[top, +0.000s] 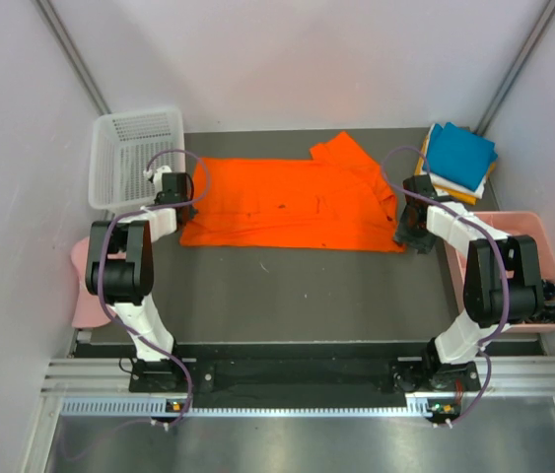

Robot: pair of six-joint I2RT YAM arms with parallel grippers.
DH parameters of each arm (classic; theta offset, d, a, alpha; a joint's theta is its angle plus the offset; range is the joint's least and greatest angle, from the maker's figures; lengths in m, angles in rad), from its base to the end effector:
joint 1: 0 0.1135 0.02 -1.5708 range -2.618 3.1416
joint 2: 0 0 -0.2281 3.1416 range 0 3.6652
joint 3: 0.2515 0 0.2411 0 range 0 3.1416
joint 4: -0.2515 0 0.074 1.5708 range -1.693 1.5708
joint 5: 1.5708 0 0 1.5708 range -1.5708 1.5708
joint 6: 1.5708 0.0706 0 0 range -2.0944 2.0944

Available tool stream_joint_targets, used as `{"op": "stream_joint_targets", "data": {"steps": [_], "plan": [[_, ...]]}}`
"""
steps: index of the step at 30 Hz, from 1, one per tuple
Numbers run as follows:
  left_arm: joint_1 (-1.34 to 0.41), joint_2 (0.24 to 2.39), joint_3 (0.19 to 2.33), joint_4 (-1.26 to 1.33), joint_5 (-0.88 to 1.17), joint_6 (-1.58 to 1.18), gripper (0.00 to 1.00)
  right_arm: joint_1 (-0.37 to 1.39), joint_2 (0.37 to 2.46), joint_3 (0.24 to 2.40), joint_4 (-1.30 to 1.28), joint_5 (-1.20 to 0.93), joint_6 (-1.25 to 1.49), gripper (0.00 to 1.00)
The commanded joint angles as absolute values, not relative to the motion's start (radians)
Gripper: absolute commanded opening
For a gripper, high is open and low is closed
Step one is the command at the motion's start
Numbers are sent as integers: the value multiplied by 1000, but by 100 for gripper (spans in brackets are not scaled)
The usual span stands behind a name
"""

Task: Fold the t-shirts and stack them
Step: Fold the flattened tshirt in 1/3 of the way

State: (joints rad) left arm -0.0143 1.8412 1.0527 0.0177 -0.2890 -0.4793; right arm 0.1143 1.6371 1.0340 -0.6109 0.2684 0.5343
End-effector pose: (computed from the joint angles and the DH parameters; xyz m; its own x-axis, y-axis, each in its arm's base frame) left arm 0.3900 0.0145 0.1113 -0.5302 -0.4345 -0.7281 -0.4905 0.8576 -0.1546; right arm 0.3112 0.0169 0.1249 -0.8103 0.4012 -0.4271 0.4586 0.8879 -0.0360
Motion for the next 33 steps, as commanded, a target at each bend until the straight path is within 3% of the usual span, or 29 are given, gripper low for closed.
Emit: {"op": "stream_joint_targets", "data": {"steps": [1, 4, 8, 13, 14, 17, 22, 33], "plan": [[11, 1836, 1111, 112, -416, -462, 0, 100, 1611, 1032, -606, 275, 526, 51], [12, 1841, 1124, 115, -413, -463, 1, 100, 1611, 1031, -604, 278, 526, 51], [12, 1827, 1127, 118, -396, -468, 11, 100, 1609, 1031, -604, 278, 526, 51], [11, 1761, 1112, 77, -382, -488, 43, 100, 1608, 1031, -603, 273, 525, 52], [9, 1746, 1106, 63, -397, -494, 53, 100, 1609, 1032, -601, 272, 525, 52], [8, 1672, 1066, 22, -474, -517, 69, 100, 1609, 1032, -601, 264, 522, 52], [8, 1551, 1006, -38, -647, -558, 77, 100, 1608, 1031, -597, 250, 519, 52], [11, 1433, 946, -87, -753, -618, 78, 100, 1597, 1026, -592, 236, 518, 52]]}}
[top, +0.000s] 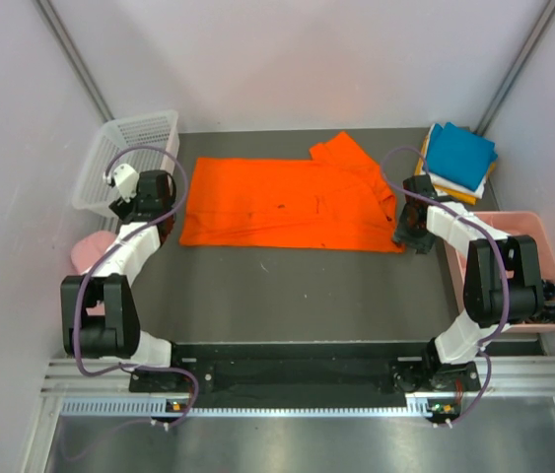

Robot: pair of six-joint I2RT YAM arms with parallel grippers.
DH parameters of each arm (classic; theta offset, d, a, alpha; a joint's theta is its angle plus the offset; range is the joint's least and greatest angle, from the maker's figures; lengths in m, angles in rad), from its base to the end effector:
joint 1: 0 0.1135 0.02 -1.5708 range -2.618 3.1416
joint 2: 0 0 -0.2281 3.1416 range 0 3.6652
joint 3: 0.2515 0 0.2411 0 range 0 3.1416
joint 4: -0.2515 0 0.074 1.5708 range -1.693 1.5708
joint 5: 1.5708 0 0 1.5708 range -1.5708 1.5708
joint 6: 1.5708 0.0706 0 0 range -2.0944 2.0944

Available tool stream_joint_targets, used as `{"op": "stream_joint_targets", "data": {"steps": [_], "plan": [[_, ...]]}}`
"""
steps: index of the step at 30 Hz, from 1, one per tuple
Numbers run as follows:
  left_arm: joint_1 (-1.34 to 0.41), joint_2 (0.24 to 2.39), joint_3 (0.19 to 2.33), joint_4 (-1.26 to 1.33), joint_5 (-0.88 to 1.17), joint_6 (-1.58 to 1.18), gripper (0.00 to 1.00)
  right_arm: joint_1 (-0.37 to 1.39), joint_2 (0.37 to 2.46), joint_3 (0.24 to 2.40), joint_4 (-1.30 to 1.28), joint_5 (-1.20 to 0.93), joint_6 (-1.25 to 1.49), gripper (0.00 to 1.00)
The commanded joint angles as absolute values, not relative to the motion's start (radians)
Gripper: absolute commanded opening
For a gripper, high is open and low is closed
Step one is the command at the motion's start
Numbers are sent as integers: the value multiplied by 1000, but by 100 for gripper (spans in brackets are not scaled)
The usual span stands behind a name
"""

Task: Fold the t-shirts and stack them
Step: Fold the flattened tshirt in 1/3 of the way

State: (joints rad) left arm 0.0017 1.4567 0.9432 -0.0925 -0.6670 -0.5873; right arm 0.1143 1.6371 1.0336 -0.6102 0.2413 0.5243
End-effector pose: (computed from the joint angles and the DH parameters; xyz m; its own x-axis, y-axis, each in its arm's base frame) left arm 0.3332 0.0442 0.2039 -0.1917 -0.4357 -0.8795 -0.7400 0.6528 -0.1621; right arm 0.3112 0.0187 0.1244 -0.8197 0.3952 -0.4147 0.4419 0.8968 -0.0188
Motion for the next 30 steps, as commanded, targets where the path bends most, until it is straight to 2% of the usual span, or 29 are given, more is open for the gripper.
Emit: {"op": "stream_joint_targets", "data": {"steps": [1, 9, 15, 22, 30], "plan": [[9, 1439, 953, -101, -747, -624, 78, 100, 1597, 1026, -592, 233, 518, 52], [9, 1398, 922, -136, -695, -658, 78, 100, 1594, 1020, -594, 232, 515, 52], [3, 1296, 871, -176, -572, -701, 78, 100, 1597, 1020, -589, 229, 517, 52], [-196, 1141, 841, -143, -640, -624, 79, 100, 1597, 1014, -586, 227, 518, 52], [-340, 1227, 885, -83, -512, -514, 80, 100, 1574, 1015, -598, 236, 517, 52]]}}
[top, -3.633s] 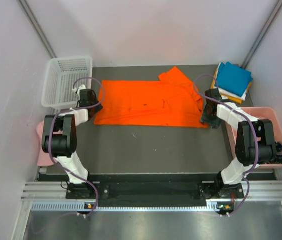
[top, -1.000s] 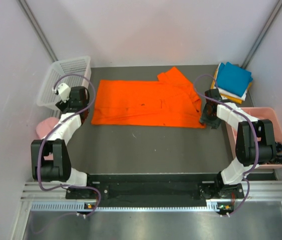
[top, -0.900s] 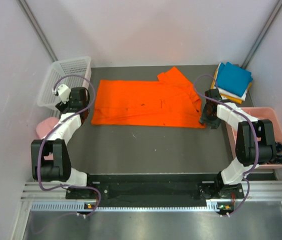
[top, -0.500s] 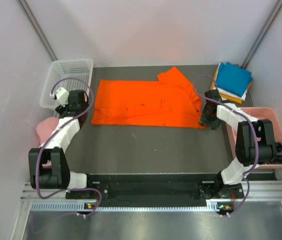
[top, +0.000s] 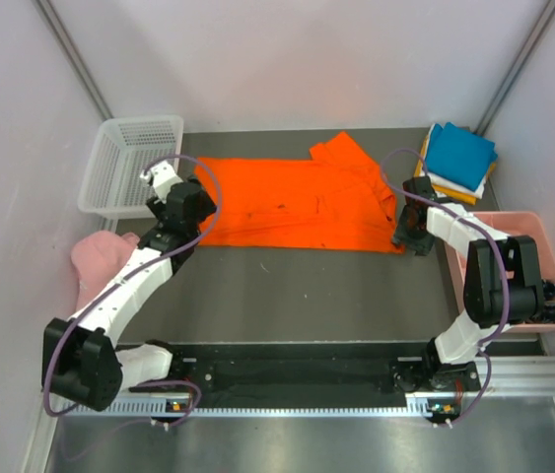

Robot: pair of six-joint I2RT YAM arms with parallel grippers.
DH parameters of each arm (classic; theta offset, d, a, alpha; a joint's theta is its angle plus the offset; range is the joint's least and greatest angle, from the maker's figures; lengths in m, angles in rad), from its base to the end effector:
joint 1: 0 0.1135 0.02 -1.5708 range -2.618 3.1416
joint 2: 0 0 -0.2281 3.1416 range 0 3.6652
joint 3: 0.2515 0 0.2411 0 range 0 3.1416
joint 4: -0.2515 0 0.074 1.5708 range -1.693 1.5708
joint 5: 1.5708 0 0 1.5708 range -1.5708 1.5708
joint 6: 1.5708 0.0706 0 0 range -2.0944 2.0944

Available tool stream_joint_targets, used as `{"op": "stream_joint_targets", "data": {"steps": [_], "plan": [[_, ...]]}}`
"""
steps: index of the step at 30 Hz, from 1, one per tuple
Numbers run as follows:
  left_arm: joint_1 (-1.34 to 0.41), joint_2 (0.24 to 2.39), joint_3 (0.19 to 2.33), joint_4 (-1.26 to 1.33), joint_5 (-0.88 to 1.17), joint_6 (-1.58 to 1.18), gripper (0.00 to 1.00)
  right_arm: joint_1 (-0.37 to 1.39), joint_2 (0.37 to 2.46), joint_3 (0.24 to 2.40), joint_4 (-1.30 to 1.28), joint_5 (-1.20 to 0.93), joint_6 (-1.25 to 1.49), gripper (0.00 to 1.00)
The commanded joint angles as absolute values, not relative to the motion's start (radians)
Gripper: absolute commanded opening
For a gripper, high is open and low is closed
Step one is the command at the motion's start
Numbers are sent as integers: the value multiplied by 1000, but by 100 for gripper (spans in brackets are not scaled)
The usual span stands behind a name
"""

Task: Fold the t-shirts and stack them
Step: Fold the flattened tshirt in 1/3 of the way

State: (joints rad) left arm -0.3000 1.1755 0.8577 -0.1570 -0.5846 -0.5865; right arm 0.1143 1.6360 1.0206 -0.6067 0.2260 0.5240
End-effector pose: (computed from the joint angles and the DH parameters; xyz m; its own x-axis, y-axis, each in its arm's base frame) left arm 0.2894 -0.0488 0.2473 -0.2406 -0.4087 -0.8804 -0.4270 0.8591 -0.2821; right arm 0.3088 0.0195 0.1211 -0.8260 0.3960 -0.4012 0.4368 0.8995 -0.0114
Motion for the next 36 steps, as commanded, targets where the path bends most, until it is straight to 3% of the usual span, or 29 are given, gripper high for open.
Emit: {"op": "stream_joint_targets", "data": {"steps": [1, 14, 36], "plan": [[-362, 1239, 874, -75, -508, -506, 80, 100, 1554, 1011, -600, 238, 515, 52], [-431, 1298, 779, -106, -511, -471, 80, 100, 1468, 974, -614, 187, 500, 54], [-385, 1224, 713, -158, -696, -505, 84, 100, 1608, 973, -506, 147, 546, 54]]}}
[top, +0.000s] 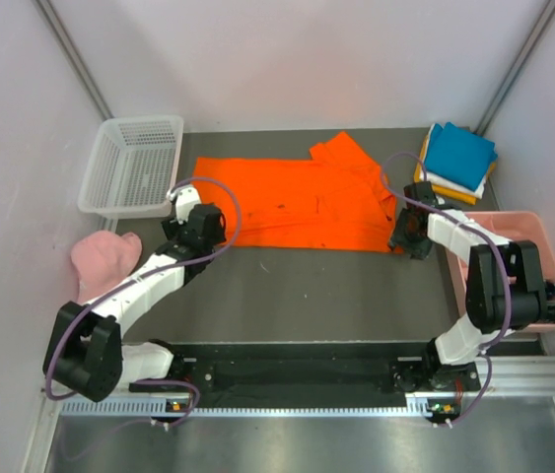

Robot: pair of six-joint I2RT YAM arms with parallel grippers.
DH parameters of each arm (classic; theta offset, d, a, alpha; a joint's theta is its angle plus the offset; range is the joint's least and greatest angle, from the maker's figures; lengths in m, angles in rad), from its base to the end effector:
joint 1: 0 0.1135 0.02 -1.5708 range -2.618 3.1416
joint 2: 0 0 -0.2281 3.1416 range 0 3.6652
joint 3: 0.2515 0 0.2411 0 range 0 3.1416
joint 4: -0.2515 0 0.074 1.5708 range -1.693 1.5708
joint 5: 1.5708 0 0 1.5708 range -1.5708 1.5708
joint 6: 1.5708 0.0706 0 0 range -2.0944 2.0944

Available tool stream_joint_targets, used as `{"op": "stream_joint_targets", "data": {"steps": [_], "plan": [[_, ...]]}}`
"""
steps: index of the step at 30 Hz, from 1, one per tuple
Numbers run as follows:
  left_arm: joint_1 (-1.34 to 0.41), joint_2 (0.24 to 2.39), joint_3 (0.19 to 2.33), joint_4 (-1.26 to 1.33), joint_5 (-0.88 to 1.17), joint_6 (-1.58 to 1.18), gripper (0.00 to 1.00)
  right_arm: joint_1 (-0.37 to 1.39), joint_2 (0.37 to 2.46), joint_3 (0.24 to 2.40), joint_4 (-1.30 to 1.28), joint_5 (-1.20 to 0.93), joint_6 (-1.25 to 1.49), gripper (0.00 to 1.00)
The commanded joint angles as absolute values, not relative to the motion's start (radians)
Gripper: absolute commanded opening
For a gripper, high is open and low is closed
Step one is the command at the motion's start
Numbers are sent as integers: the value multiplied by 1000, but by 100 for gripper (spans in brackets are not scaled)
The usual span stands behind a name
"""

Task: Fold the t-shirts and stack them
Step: Fold the flattened tshirt in 1/3 of the way

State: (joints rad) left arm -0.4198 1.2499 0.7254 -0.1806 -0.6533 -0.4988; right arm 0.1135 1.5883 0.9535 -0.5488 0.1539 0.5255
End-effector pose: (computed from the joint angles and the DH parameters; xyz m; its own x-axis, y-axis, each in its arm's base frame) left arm 0.2725 -0.0746 0.1807 -0.4724 -0.2052 -0.8572 -0.3701 0.9288 -0.0184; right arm 0.3012 0.0234 0.1183 -0.8232 0.4051 -0.3979 0.4145 0.9076 0.0666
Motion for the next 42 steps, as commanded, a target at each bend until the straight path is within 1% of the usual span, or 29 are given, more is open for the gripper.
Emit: {"op": "stream_joint_targets", "data": {"steps": [1, 10, 16, 19, 22, 23, 24, 29, 33, 36, 37, 42], "plan": [[-379, 1227, 710, -150, -696, -505, 84, 100, 1612, 974, -503, 147, 546, 54], [-328, 1269, 722, -118, -650, -503, 84, 100, 1664, 1002, -492, 155, 560, 51], [-327, 1281, 727, -117, -643, -502, 84, 100, 1707, 1032, -480, 158, 563, 45], [-327, 1289, 726, -121, -647, -503, 84, 98, 1723, 1045, -477, 160, 563, 38], [-325, 1293, 724, -132, -669, -499, 84, 100, 1735, 1051, -480, 158, 563, 19], [-325, 1293, 726, -138, -679, -499, 84, 98, 1738, 1051, -479, 160, 561, 6], [-325, 1296, 730, -143, -696, -497, 84, 100, 1740, 1049, -479, 160, 563, 1], [-310, 1327, 749, -187, -712, -506, 84, 100, 1735, 1042, -479, 160, 560, 0], [-284, 1394, 772, -216, -678, -518, 83, 100, 1729, 1037, -479, 160, 560, 0], [-267, 1443, 790, -230, -672, -526, 81, 100, 1729, 1037, -480, 156, 558, 0], [-258, 1450, 793, -230, -664, -529, 77, 98, 1726, 1037, -480, 155, 557, 0], [-212, 1489, 790, -189, -609, -534, 67, 100, 1721, 1035, -482, 155, 555, 0]]}}
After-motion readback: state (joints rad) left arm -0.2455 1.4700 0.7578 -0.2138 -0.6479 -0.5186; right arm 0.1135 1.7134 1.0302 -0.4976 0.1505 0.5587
